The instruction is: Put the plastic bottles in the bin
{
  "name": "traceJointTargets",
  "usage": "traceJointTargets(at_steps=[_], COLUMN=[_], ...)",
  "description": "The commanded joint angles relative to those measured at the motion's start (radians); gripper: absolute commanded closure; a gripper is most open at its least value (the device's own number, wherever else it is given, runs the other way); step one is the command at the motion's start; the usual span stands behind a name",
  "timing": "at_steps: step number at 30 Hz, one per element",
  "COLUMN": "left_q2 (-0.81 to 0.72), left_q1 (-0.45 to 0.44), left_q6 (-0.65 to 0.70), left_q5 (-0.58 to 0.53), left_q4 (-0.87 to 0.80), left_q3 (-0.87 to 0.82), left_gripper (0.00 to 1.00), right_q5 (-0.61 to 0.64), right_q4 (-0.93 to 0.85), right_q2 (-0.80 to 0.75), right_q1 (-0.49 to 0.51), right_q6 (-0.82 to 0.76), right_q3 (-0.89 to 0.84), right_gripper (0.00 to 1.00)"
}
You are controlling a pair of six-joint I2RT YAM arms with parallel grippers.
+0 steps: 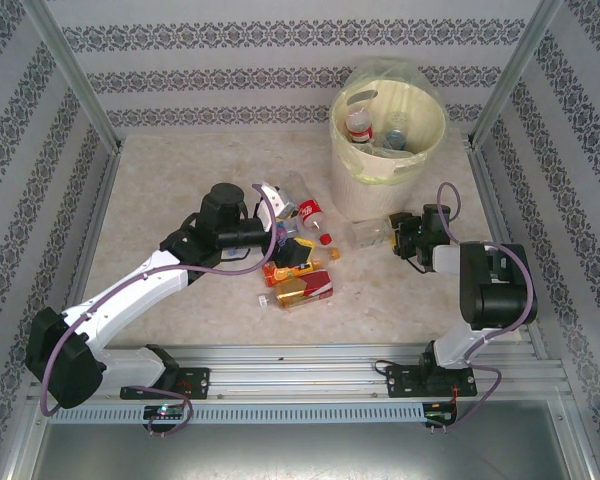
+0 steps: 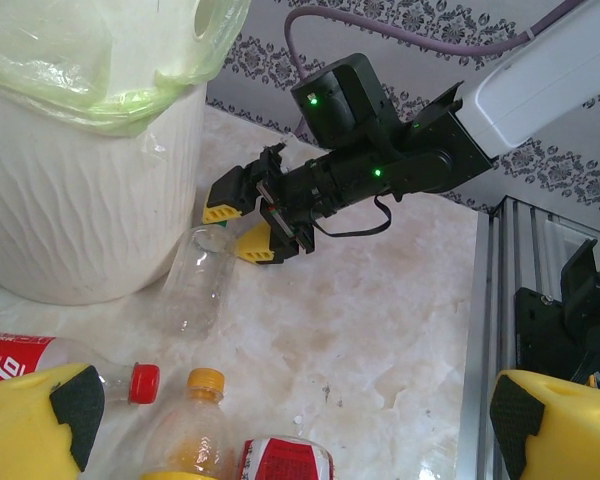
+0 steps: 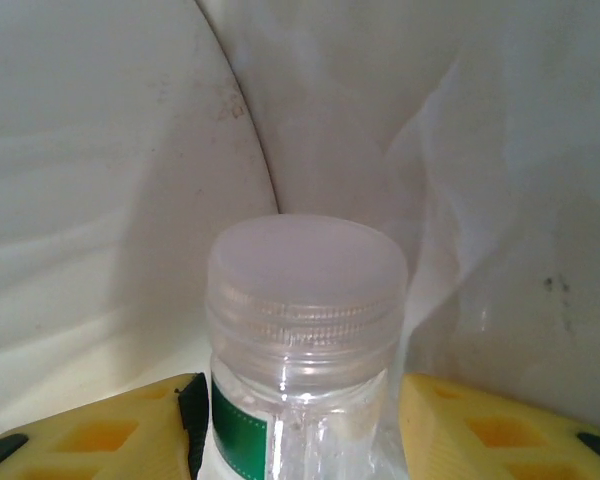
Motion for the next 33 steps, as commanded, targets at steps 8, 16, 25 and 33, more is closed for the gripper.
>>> traceJointTargets(at_steps=[8, 16, 25, 33], left_q2=[-0.021, -0.020, -0.021, -0.033], left_q1=[-0.014, -0.015, -0.014, -0.015], left_q6=[0.030, 0.032, 0.031, 0.018], left_q5=[-0.001, -0.003, -0.001, 0.001], left_q4=[-0.018, -0.020, -0.020, -0.011], left_q3=[0.013, 0.013, 0.014, 0.013], left_gripper=[0.00, 0.00, 0.00, 0.00], right_q5=[-0.022, -0.032, -0.024, 0.023], right_q4=[0.035, 0.044, 0.022, -0.131], right_q2=[0.068, 0.101, 0.057, -0.103], right_q1=[0.003, 0.005, -0.001, -0.040], right_q6=[-0.009, -0.006, -0.037, -0.161], right_q3=[0.055, 0.065, 0.059, 0.042], right_gripper=[0.45, 0.46, 0.55, 0.56])
